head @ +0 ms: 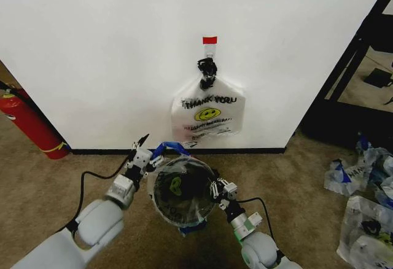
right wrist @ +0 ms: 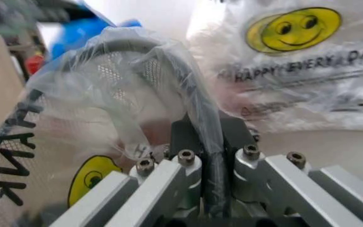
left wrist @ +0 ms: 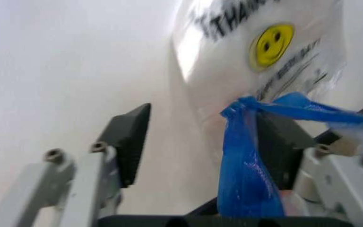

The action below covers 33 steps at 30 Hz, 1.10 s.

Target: Pick up the garbage bag from the wall and place it over the trash bin.

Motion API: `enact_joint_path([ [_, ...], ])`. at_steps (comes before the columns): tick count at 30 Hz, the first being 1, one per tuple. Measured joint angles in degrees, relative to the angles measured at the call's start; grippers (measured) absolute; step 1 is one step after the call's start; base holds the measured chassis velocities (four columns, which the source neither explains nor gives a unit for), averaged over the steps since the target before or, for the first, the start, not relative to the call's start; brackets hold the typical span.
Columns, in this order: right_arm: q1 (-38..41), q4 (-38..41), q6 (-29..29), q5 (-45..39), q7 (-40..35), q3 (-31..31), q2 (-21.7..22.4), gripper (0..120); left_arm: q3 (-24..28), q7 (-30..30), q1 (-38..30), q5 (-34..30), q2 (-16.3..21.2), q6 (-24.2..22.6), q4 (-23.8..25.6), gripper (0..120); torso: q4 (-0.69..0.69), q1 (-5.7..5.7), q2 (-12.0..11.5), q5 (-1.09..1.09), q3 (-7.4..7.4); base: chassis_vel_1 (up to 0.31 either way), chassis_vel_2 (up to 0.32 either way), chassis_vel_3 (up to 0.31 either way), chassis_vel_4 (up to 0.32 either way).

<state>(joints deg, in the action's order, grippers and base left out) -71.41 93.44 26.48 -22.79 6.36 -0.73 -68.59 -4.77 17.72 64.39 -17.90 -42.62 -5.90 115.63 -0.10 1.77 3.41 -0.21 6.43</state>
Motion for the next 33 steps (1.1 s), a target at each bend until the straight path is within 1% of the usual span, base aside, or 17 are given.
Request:
enact_joint_path([
  [2, -0.2, 0.6, 0.5, -1.2, 2.0, -0.1, 0.0, 0, 0.4, -0.2, -0.3, -0.6, -0.3, 0.0, -1.3, 46, 0.01, 0.0, 0.0, 0.0, 0.0, 0.0, 0.0, 0.0, 0.0],
  [3, -0.2, 0.6, 0.5, -1.2, 2.0, -0.1, 0.0, 0, 0.4, -0.2, -0.3, -0.6, -0.3, 0.0, -1.3, 46, 0.01, 0.0, 0.0, 0.0, 0.0, 0.0, 0.0, 0.0, 0.0],
  [5, -0.4, 1.1, 1.0, -2.4, 3.5, -0.2, 0.0, 0, 0.5, -0.6, -0.1, -1.2, -0.7, 0.1, -2.4, 40, 0.02, 0.0, 0.0, 0.0, 0.0, 0.0, 0.0, 0.0, 0.0],
  [9, -0.7, 2.0, 1.6, -4.3, 5.8, -0.3, 0.3, 0, 0.5, -0.9, 0.7, -1.8, -1.0, 0.2, -3.2, 22, 0.02, 0.0, 0.0, 0.0, 0.0, 0.0, 0.0, 0.0, 0.0],
  [11, -0.8, 2.1, 1.7, -4.5, 6.0, -0.4, 0.3, 0, 0.5, -1.0, 0.8, -1.8, -1.0, 0.2, -3.2, 22, 0.02, 0.0, 0.0, 0.0, 0.0, 0.0, 0.0, 0.0, 0.0],
  [12, -0.9, 2.3, 2.0, -5.4, 7.5, -0.5, 0.4, 0, 0.4, -1.2, 1.1, -2.0, -1.0, 0.4, -3.5, 12, 0.02, 0.0, 0.0, -0.01, 0.0, 0.0, 0.0, 0.0, 0.0],
  [15, -1.2, 2.5, 2.7, -6.7, 10.3, -1.0, 0.7, 0, 0.2, -1.6, 1.3, -2.2, -0.8, 0.6, -3.9, 2, 0.02, 0.0, 0.0, 0.0, 0.0, 0.0, 0.0, 0.0, 0.0],
  [21, -1.6, 2.8, 3.4, -7.6, 11.6, -1.3, 0.7, 0, 0.0, -2.9, 0.9, -2.4, -0.7, 1.6, -4.8, 0, 0.01, 0.0, 0.0, 0.0, 0.0, 0.0, 0.0, 0.0, 0.0],
  [23, -1.7, 2.9, 3.4, -8.9, 11.0, -1.2, 0.5, 0, -0.7, -8.4, 0.7, -4.1, -0.8, 4.9, -5.8, 0, 0.01, 0.0, 0.0, -0.01, 0.0, 0.0, 0.0, 0.0, 0.0],
  [24, -1.7, 2.9, 3.4, -8.9, 11.0, -1.2, 0.5, 0, -0.7, -8.4, 0.7, -4.1, -0.8, 4.9, -5.8, 0, 0.01, 0.0, 0.0, -0.01, 0.0, 0.0, 0.0, 0.0, 0.0],
  [25, -1.6, 3.0, 3.2, -10.2, 10.7, -1.1, 0.4, 0, -1.3, -13.8, 0.3, -4.8, -0.7, 8.6, -7.5, 5, 0.01, 0.0, 0.0, 0.01, 0.0, 0.0, 0.0, 0.0, 0.0],
  [27, -1.6, 3.0, 3.1, -10.5, 10.7, -1.0, 0.4, 0, -1.5, -15.7, 0.0, -5.0, -0.7, 9.9, -8.2, 7, 0.02, 0.0, 0.0, 0.0, 0.0, 0.0, 0.0, 0.0, 0.0],
  [28, -1.6, 3.0, 2.4, -12.3, 10.0, -0.8, 0.4, 0, -2.2, -23.2, -1.1, -5.7, -0.7, 14.3, -10.8, 15, 0.0, 0.0, 0.0, -0.01, 0.0, 0.0, 0.0, 0.0, 0.0],
  [29, -1.5, 3.0, 2.2, -12.6, 9.9, -0.8, 0.4, 0, -2.2, -24.5, -1.3, -5.8, -0.7, 15.0, -11.3, 16, 0.01, 0.0, 0.0, -0.01, 0.0, 0.0, 0.0, 0.0, 0.0],
  [30, -1.2, 3.0, 1.1, -14.2, 9.2, -0.6, 0.4, 0, -2.8, -35.6, -4.6, -7.0, -0.9, 19.2, -15.4, 23, 0.01, 0.0, 0.0, -0.01, 0.0, 0.0, 0.0, 0.0, 0.0],
  [32, -0.8, 2.4, 0.8, -14.2, 9.3, -0.6, 0.5, 0, -3.1, -41.6, -7.1, -7.7, -0.9, 21.4, -18.2, 29, 0.0, 0.0, 0.0, 0.0, 0.0, 0.0, 0.0, 0.0, 0.0],
  [33, -0.6, 2.1, 0.8, -14.1, 9.6, -0.7, 0.7, 0, -3.2, -43.1, -7.7, -8.1, -0.8, 21.9, -19.0, 34, 0.0, 0.0, 0.0, -0.01, 0.0, 0.0, 0.0, 0.0, 0.0],
])
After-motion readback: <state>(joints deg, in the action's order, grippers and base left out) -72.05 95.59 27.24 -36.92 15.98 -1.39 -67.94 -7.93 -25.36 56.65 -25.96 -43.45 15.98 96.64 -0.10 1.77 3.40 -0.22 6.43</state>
